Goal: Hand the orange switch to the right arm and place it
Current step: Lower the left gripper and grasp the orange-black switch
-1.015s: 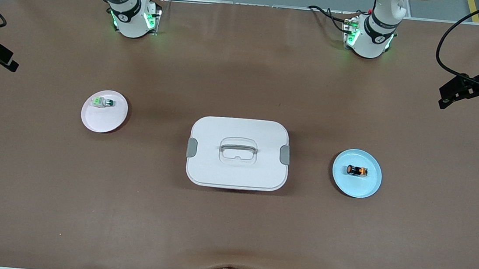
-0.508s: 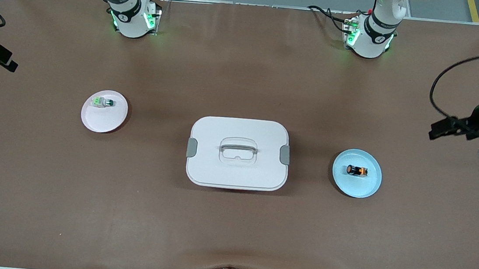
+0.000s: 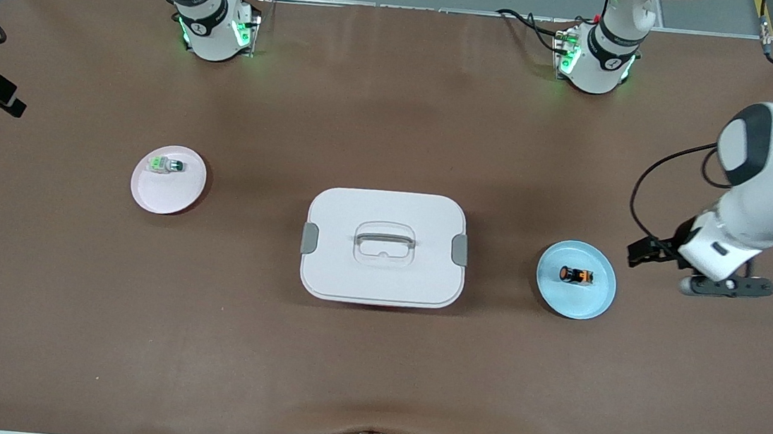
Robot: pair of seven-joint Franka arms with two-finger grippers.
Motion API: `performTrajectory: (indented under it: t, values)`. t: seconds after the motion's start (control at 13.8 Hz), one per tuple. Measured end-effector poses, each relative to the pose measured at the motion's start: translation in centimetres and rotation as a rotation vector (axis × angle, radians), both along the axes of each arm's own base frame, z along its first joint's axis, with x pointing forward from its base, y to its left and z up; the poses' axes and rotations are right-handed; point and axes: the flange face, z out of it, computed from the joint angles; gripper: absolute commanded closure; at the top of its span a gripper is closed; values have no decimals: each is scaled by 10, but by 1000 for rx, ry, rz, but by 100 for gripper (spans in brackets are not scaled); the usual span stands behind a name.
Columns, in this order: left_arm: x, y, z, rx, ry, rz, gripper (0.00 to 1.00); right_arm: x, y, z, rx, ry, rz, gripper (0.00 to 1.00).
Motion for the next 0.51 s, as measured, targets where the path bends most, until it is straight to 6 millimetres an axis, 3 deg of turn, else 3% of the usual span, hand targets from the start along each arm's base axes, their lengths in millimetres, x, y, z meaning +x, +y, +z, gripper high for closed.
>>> performTrajectory:
  t: [0.51]
  values:
    - [1, -22, -106, -21, 46, -30, 0, 3, 0, 3, -2, -30, 0, 0]
